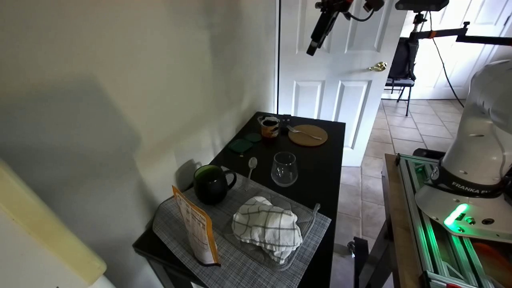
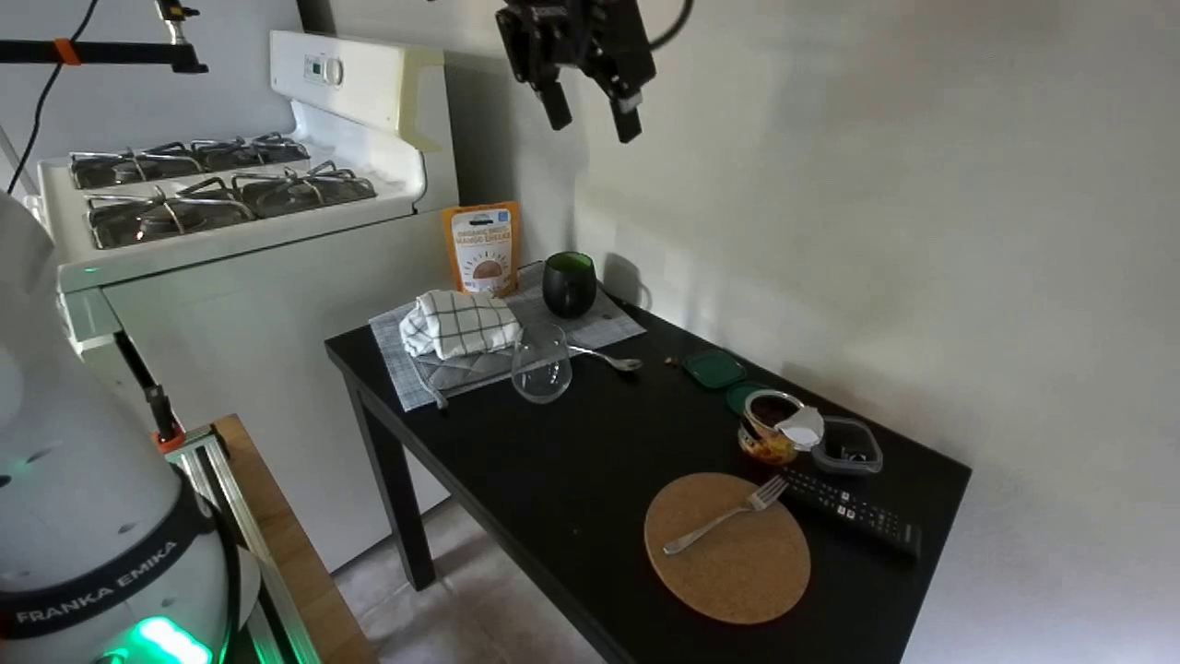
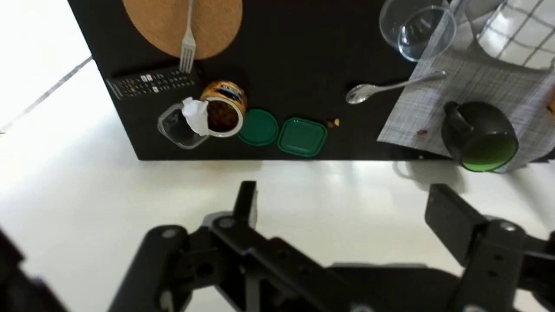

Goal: Put the brown object in the can

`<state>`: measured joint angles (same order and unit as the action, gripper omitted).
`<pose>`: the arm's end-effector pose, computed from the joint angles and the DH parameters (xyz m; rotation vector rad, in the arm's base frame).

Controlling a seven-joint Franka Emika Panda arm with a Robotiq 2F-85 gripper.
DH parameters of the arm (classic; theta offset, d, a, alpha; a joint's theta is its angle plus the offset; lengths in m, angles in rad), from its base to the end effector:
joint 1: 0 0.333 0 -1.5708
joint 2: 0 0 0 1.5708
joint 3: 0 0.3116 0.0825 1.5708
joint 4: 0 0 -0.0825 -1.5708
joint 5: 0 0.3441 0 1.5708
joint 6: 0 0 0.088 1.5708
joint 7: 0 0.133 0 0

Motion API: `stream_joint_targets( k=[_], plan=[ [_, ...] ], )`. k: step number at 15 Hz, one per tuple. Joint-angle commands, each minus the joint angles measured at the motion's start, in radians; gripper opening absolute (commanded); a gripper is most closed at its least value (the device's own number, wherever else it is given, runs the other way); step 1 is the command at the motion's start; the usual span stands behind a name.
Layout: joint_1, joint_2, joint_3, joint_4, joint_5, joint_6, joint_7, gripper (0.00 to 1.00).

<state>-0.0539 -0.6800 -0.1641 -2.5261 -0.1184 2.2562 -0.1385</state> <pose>0.3464 -0.0893 0.5225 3.0123 -0.0126 0.6098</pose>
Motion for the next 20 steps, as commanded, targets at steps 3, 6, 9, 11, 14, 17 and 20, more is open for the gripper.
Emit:
stream_joint_targets(
  k=[3,6,9,11,14,17,20],
  plan=[
    [0.139,0.355,-0.18,0.173,0.311,0.118,-0.239,1.0],
    [0.164,0.553,-0.196,0.274,0.34,0.111,-0.184,1.0],
    [0.084,0.525,-0.117,0.24,0.329,0.115,-0.203,1.0],
    [0.081,0.566,-0.112,0.269,0.332,0.116,-0.2,1.0],
    [0.081,0.566,-0.113,0.277,0.334,0.116,-0.2,1.0],
    [0.062,0.697,-0.084,0.313,0.464,0.152,-0.234,1.0],
    [0.037,0.842,-0.02,0.361,0.556,0.182,-0.219,1.0]
  ],
)
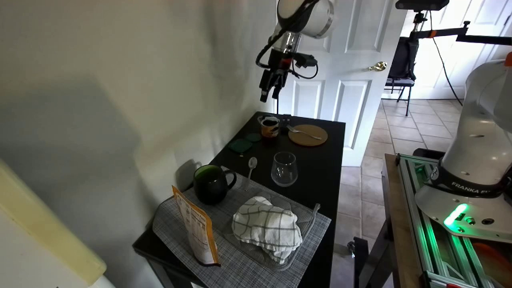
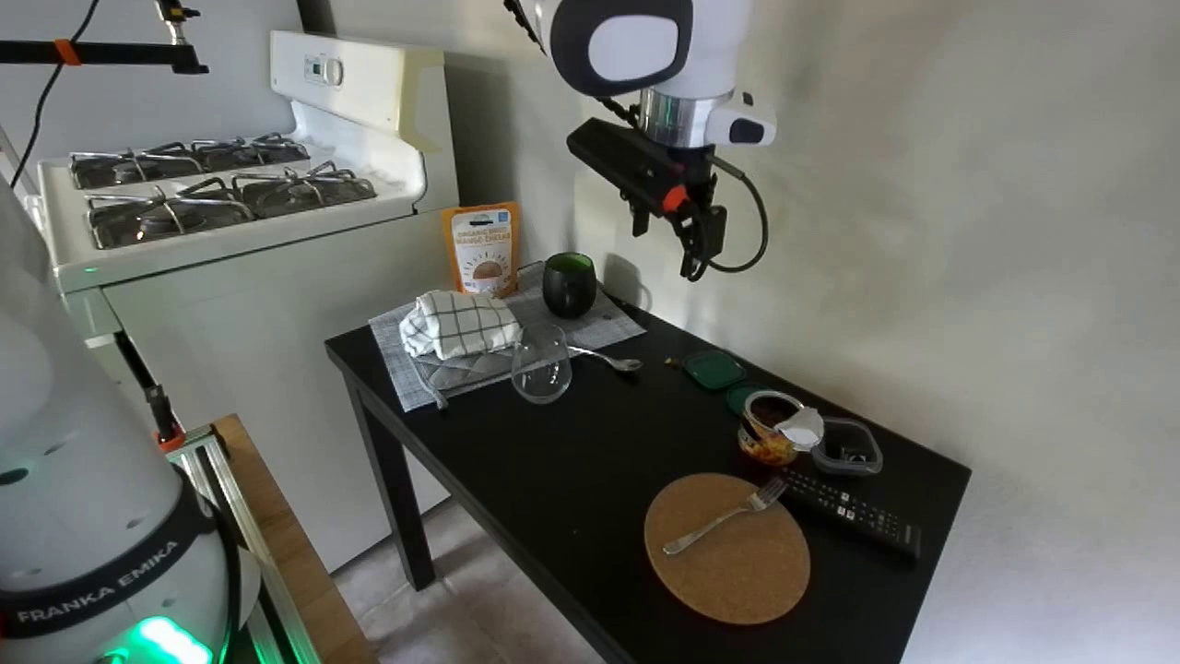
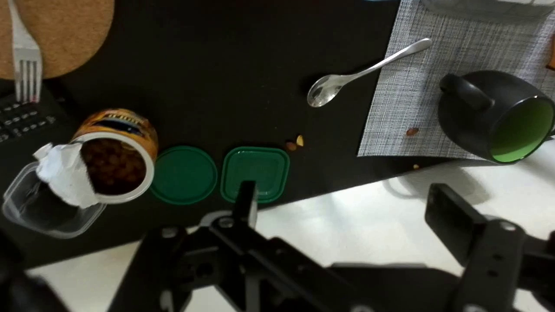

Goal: Put the brown object in the can

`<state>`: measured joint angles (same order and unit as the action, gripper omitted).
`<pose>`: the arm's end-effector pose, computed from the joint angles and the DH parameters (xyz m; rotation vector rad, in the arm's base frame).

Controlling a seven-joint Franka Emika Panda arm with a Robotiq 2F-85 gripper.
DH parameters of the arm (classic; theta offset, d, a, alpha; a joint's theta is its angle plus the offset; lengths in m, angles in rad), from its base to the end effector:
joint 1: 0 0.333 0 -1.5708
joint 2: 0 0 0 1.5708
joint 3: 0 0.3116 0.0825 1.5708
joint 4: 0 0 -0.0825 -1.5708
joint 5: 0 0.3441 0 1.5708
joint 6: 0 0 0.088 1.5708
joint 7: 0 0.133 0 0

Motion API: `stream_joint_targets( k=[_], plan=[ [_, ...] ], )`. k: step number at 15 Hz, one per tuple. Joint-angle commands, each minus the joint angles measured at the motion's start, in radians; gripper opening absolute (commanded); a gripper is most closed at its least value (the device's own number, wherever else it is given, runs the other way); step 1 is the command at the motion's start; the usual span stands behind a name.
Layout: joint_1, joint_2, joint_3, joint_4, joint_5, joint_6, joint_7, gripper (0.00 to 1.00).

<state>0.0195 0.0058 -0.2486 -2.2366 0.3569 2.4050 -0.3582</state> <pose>0.5028 -0.1085 0.3789 -2.9166 0.1708 -0.3368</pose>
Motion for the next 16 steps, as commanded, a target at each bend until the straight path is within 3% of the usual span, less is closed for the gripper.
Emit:
stream_joint_targets(
  k=[1,5,7,12,16],
  plan=[
    [-0.048,0.194,0.087,0.089,0.076,0.037,0.024,1.0],
    [-0.067,0.357,0.157,0.154,-0.01,0.097,0.14,1.0],
    [-0.094,0.318,0.185,0.12,-0.009,0.089,0.114,1.0],
    [-0.105,0.369,0.204,0.151,-0.019,0.09,0.117,1.0],
    [-0.108,0.426,0.23,0.176,-0.011,0.199,0.151,1.0]
  ],
)
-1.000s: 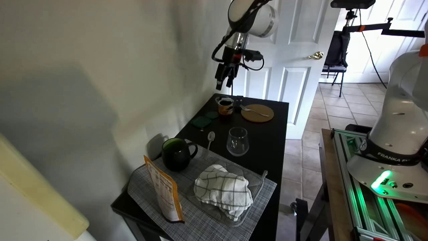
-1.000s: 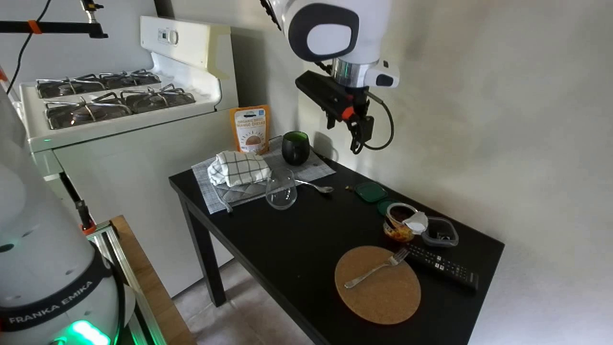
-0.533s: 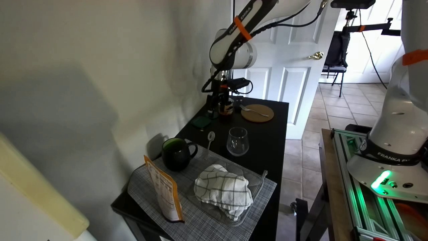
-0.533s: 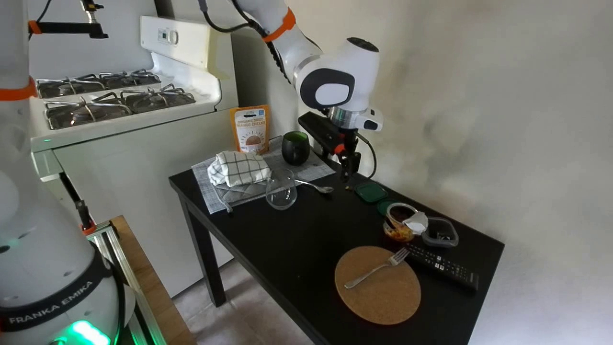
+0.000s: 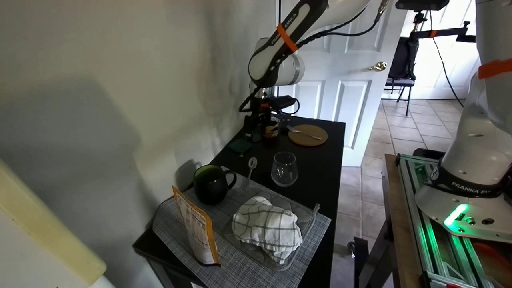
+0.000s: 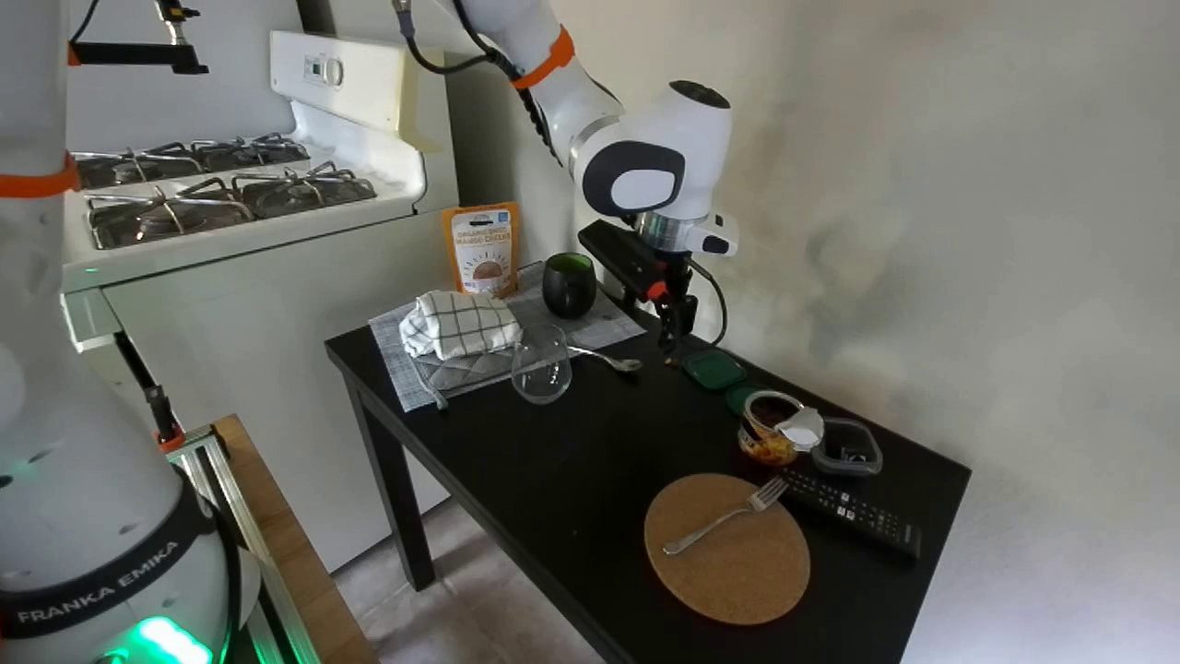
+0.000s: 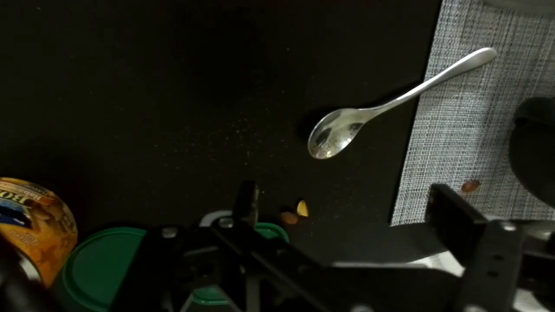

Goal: Put the brown object in the can

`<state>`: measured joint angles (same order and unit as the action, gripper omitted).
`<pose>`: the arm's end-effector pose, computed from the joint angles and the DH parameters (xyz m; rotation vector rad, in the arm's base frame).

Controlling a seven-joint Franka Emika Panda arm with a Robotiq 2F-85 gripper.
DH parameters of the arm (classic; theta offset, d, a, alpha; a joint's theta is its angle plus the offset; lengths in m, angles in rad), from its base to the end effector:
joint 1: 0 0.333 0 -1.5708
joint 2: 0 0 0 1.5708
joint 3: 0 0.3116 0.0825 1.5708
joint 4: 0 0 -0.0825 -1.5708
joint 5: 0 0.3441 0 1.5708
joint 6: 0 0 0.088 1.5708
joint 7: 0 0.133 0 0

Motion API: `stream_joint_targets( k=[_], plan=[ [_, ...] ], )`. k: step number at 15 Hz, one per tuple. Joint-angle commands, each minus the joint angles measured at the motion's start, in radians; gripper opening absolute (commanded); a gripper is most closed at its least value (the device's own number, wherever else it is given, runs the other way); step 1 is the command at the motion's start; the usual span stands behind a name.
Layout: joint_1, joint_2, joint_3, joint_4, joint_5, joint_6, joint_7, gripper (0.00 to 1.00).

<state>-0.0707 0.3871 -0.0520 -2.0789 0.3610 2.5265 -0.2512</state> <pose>0.5657 -0.0675 0.2465 -2.9469 0.2309 -0.1455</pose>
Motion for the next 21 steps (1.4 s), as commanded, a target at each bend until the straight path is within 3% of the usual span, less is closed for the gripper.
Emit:
stream_joint_targets(
  k=[1,5,11,13,17,18,21],
  plan=[
    [-0.013,0.056,0.035,0.016,-0.021,0.129,0.064,1.0],
    [0.014,0.131,0.026,0.05,-0.081,0.252,0.179,1.0],
    [0.112,0.231,-0.054,0.132,-0.214,0.273,0.436,1.0],
    [0.069,0.199,-0.011,0.109,-0.203,0.245,0.388,1.0],
    [0.087,0.226,-0.017,0.136,-0.21,0.244,0.411,1.0],
    [0.13,0.24,-0.071,0.144,-0.215,0.264,0.506,1.0],
    [0.13,0.247,-0.067,0.157,-0.181,0.262,0.591,1.0]
  ],
)
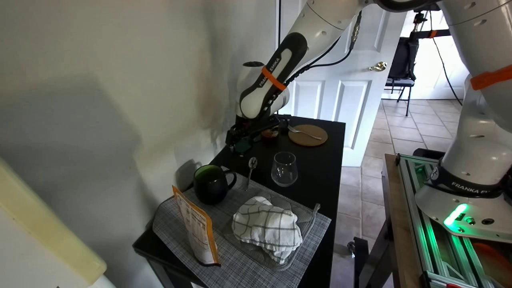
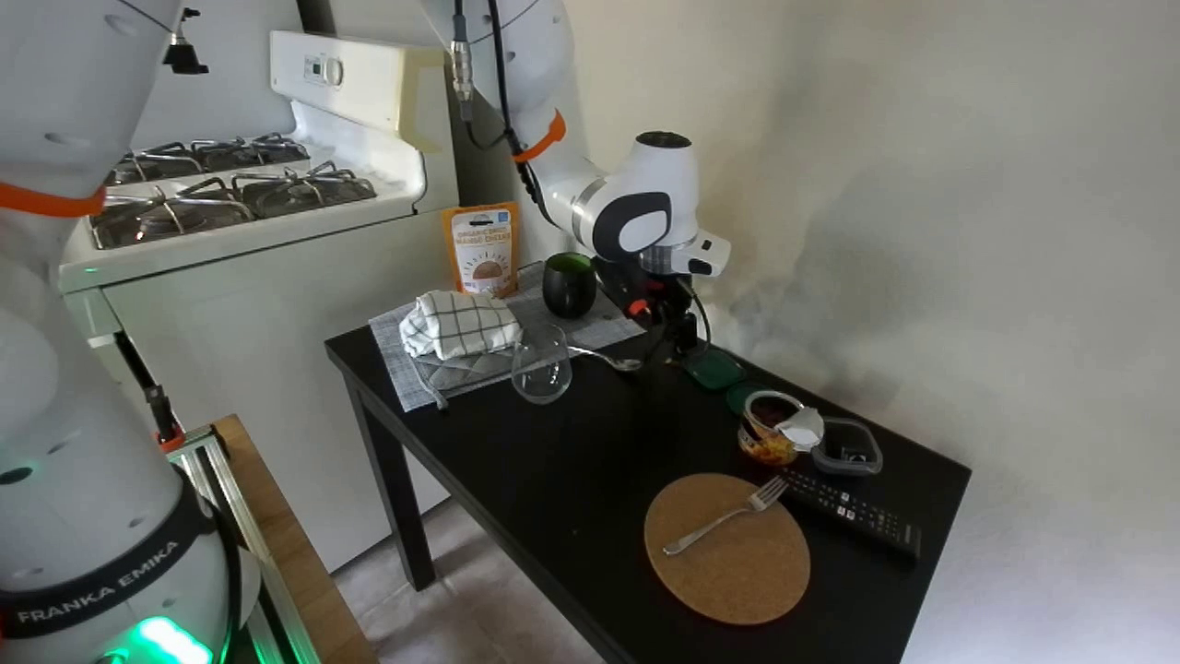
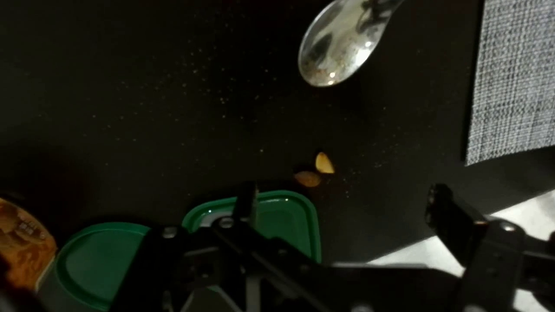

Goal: Put the brown object in the can

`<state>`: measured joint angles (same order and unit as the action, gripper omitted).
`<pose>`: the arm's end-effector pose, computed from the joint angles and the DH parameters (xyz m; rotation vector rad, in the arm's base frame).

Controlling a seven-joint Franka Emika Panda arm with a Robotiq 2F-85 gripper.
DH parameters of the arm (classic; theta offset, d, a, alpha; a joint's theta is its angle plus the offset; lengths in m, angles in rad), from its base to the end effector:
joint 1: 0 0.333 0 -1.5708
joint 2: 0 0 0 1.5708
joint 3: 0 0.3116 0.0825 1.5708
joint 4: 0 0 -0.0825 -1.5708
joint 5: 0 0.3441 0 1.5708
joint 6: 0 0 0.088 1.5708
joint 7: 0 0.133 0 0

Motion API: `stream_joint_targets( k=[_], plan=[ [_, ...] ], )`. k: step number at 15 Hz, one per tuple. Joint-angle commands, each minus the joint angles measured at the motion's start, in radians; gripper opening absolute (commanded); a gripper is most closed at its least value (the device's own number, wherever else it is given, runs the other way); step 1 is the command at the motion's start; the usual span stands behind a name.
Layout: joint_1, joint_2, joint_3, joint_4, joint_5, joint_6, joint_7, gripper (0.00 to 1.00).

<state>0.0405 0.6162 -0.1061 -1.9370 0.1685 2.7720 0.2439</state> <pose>0.6204 -0.0432 0.1904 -3.0111 0.6632 -0.3443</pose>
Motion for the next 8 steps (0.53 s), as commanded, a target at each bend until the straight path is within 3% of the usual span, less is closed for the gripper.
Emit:
stream_joint_targets(
  k=[1,8],
  plan=[
    [0.028,0.02,-0.022,0.019,0.01,0.01,0.128,1.0],
    [0.1,0.08,-0.102,0.076,0.004,0.016,0.354,0.95]
  ],
)
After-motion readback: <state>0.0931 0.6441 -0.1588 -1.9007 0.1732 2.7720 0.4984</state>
